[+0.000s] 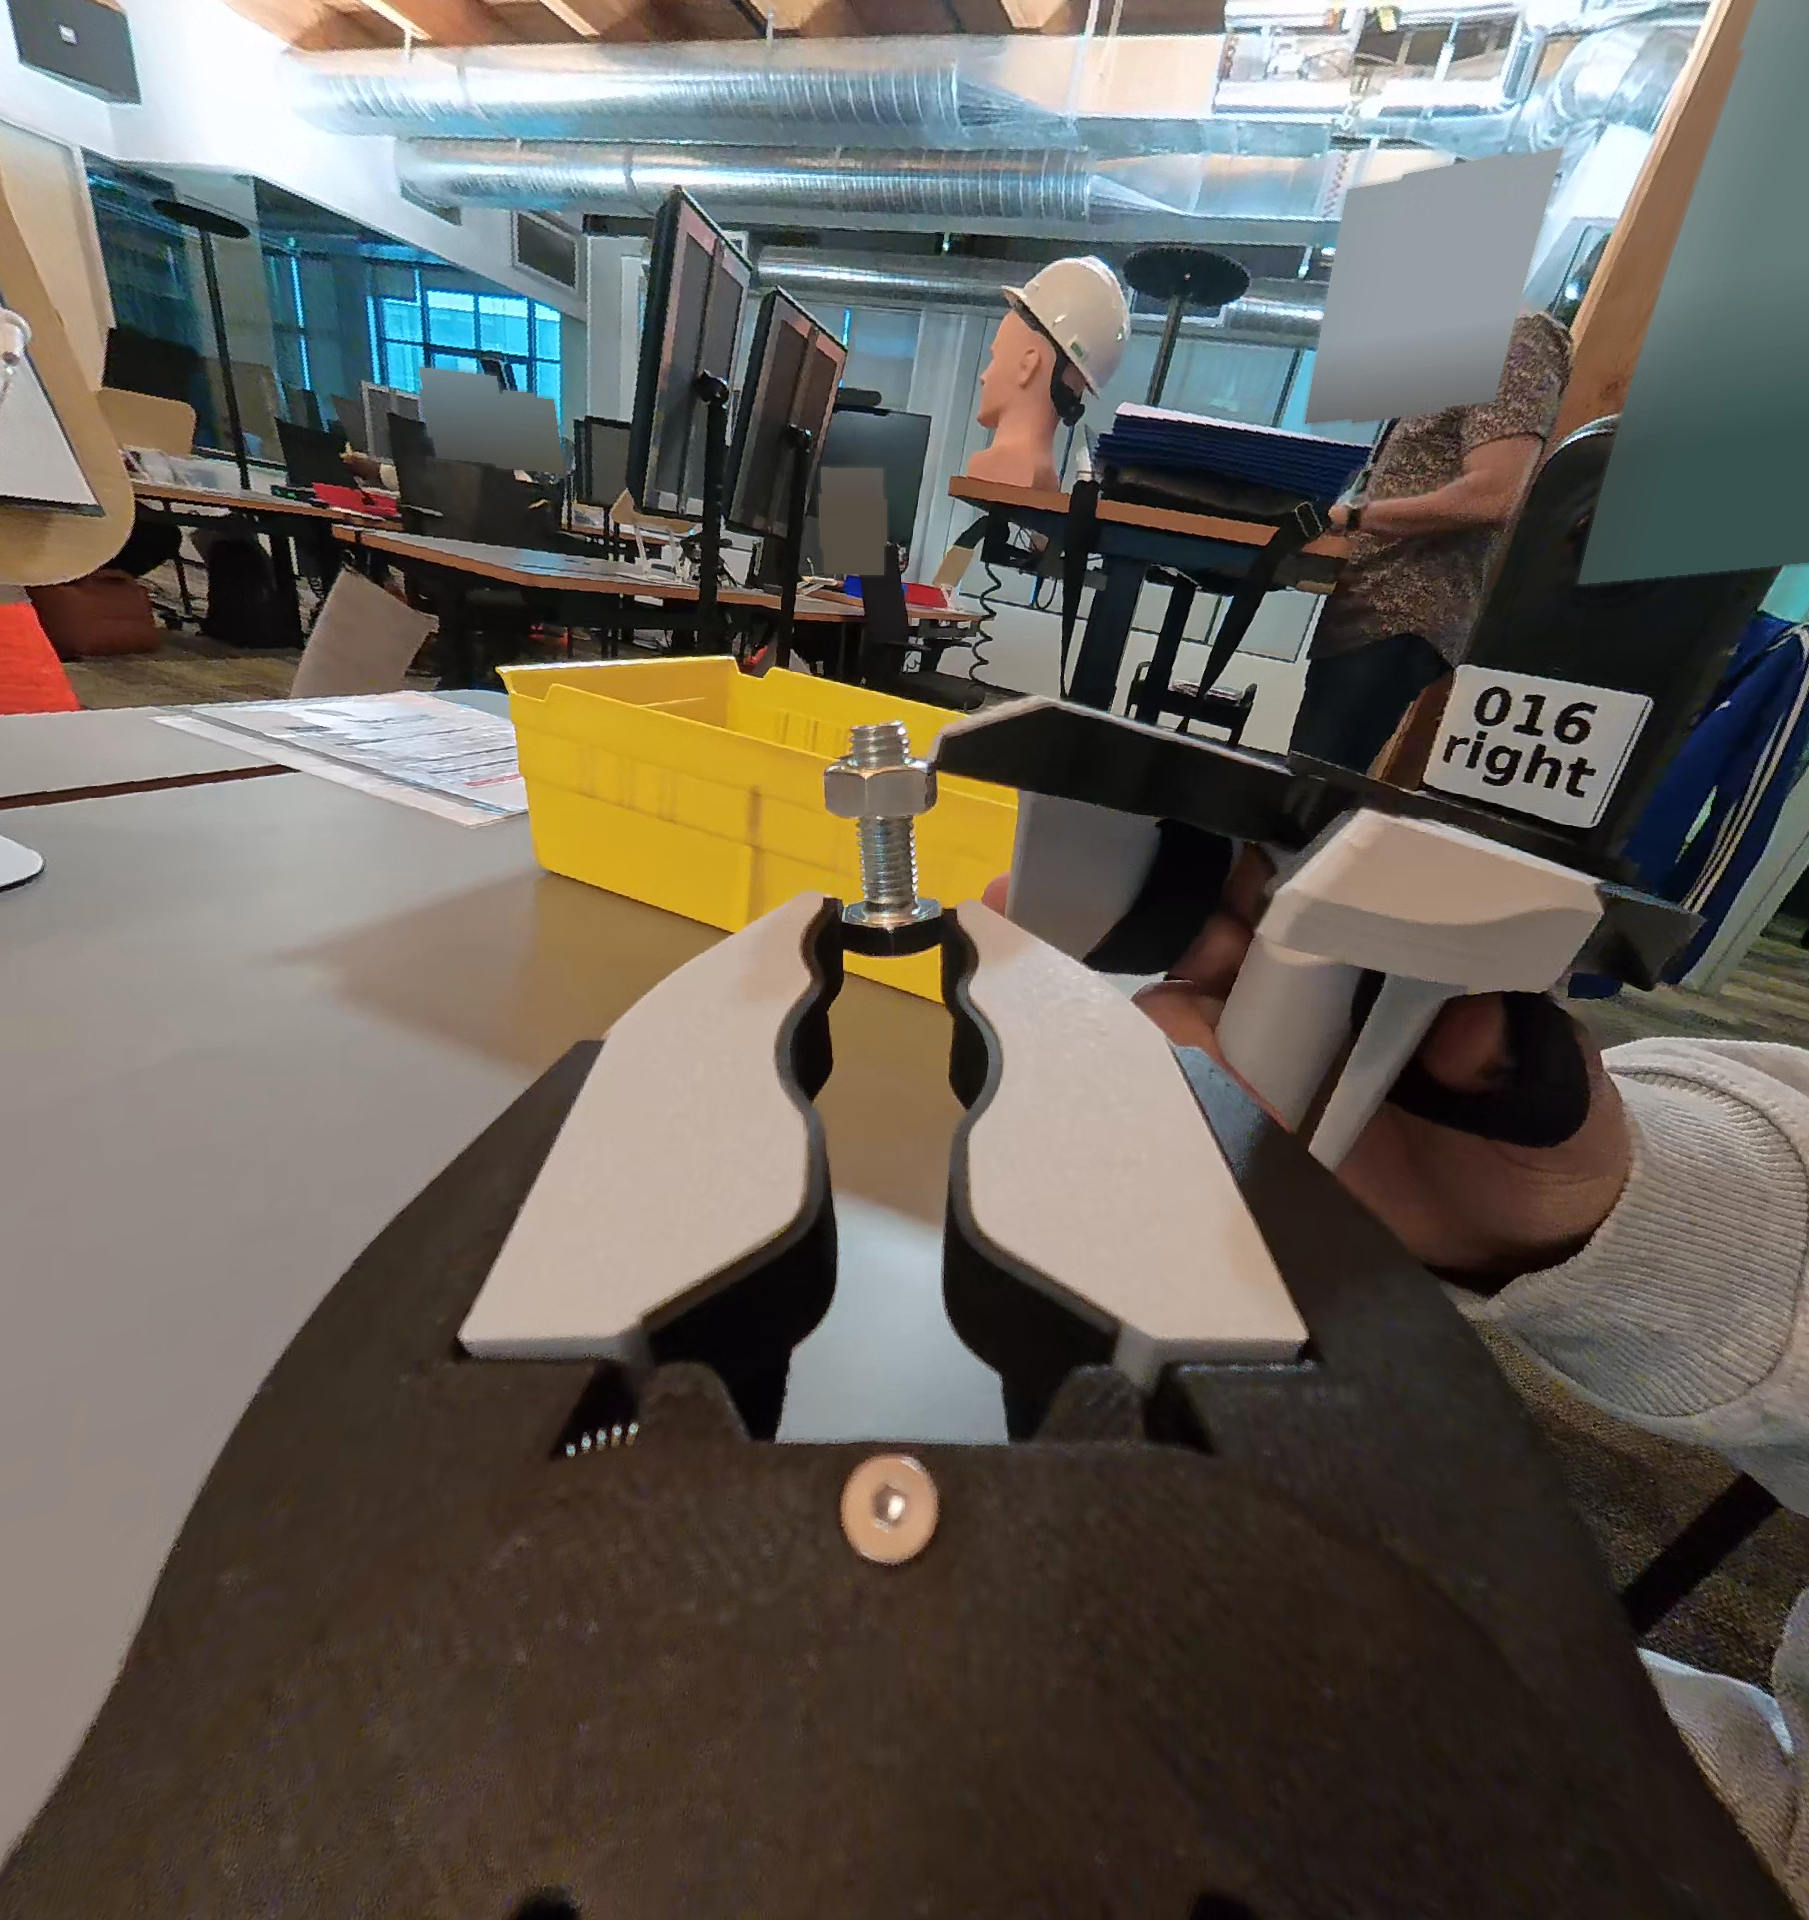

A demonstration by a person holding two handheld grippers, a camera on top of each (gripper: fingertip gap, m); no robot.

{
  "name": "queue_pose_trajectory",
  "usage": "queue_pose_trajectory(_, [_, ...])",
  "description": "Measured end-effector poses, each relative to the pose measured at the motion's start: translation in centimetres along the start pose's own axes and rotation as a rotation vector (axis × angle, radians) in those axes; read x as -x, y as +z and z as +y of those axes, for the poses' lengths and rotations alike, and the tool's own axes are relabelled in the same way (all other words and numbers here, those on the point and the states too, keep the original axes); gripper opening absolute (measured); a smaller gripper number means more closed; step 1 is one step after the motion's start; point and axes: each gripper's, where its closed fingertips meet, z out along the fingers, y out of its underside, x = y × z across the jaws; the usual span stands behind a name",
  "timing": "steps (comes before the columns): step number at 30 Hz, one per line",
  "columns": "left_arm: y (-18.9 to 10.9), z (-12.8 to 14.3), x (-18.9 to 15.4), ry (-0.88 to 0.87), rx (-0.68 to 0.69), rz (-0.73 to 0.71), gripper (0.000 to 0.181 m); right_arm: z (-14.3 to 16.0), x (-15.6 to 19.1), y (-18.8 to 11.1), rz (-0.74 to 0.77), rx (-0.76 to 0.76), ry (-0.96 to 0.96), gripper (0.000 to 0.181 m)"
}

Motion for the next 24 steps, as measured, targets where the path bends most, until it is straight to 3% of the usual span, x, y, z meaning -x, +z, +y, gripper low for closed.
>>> queue_pose_trajectory(15, [-0.02,0.09,0.15,-0.003,0.006,-0.008,0.018,0.63,-0.58,0.15,0.018,0.019,0.026,0.065])
queue_pose_trajectory(24, [-0.06,0.08,0.38,-0.002,0.006,-0.019,0.018,0.36,0.0,0.13,-0.004,0.014,0.008,0.058])
